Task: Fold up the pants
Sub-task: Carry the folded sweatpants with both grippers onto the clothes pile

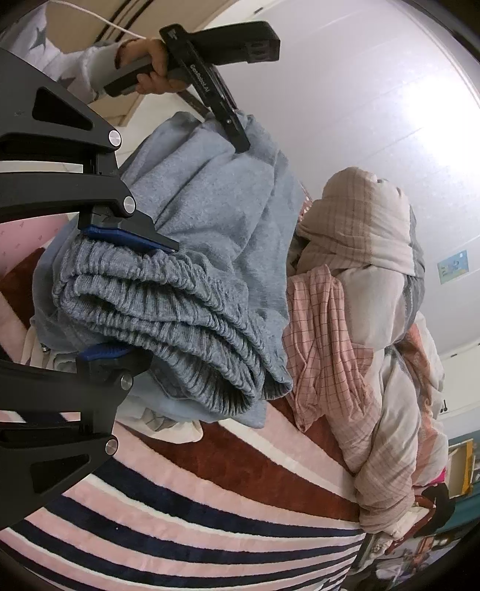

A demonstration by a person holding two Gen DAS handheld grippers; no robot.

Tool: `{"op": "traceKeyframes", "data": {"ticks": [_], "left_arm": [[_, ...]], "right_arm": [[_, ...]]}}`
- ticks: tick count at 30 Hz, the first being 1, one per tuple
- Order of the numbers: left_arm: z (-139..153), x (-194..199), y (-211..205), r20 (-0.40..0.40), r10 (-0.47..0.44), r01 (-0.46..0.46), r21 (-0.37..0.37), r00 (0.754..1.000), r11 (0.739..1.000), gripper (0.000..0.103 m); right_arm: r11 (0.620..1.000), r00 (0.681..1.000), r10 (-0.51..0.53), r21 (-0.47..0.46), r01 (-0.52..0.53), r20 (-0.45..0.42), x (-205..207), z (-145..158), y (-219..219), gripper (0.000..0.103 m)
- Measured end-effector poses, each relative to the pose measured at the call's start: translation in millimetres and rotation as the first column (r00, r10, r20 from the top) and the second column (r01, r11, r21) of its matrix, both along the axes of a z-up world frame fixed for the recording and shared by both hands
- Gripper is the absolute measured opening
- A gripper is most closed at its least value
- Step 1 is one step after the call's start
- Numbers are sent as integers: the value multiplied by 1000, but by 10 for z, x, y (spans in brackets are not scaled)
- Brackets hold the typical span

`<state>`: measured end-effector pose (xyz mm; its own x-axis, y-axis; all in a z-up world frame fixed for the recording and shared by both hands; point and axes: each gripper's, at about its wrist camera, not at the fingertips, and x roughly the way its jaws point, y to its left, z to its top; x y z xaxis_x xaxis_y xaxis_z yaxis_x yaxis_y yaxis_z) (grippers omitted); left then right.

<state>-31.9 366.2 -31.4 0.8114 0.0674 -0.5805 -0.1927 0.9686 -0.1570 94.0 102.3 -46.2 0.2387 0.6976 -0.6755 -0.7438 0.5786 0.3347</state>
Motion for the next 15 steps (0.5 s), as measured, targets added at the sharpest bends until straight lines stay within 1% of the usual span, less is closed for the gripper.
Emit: {"op": "traceKeyframes", "data": {"ticks": [5, 7, 8, 15], "left_arm": [[-12, 34, 0, -15, 12, -13, -6, 1000, 1000, 26], [11, 31, -21, -20, 16, -16, 9, 1000, 1000, 27], [21, 29, -31, -22, 17, -17, 14, 1000, 1000, 27], [91, 20, -17, -27, 35, -35, 12, 999, 999, 34]], "right_arm": [[1000, 1000, -9, 8, 9, -19, 32, -28, -2, 38], [1000, 1000, -8, 4, 8, -14, 18, -3, 0, 38], [1000, 1000, -8, 1, 8, -8, 3, 10, 0, 40], [1000, 1000, -14, 22, 14, -11, -2, 57, -89, 42]]}}
